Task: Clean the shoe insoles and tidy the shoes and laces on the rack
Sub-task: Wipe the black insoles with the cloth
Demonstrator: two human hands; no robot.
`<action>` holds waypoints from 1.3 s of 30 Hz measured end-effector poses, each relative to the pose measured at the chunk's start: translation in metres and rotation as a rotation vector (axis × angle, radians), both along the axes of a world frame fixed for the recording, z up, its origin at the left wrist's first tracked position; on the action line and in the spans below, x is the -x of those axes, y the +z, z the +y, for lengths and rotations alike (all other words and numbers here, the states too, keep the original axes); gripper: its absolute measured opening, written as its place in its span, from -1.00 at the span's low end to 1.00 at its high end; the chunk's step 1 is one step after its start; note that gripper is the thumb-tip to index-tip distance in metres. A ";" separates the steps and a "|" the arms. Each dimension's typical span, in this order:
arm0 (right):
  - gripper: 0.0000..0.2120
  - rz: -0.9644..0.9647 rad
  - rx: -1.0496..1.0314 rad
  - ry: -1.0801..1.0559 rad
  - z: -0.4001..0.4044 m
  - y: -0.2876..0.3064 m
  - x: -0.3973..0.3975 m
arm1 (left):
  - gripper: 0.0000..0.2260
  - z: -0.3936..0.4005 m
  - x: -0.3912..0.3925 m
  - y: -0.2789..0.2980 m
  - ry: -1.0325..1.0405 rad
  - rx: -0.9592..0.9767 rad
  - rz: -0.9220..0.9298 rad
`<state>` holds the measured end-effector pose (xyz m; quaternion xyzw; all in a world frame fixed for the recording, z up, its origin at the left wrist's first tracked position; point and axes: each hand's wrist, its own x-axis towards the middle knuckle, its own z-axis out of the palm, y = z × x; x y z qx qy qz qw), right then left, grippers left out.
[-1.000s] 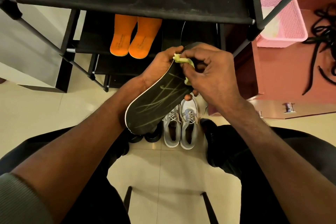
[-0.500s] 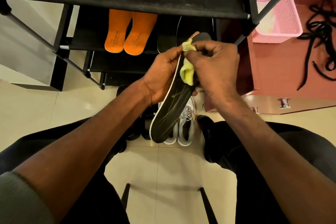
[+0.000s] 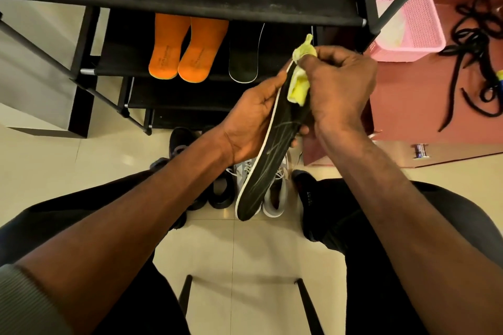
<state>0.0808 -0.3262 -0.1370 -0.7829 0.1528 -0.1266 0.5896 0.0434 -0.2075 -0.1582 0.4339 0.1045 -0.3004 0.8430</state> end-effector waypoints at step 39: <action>-0.87 -0.106 0.250 0.147 0.007 -0.005 0.006 | -0.46 0.004 -0.004 -0.003 0.011 0.067 0.036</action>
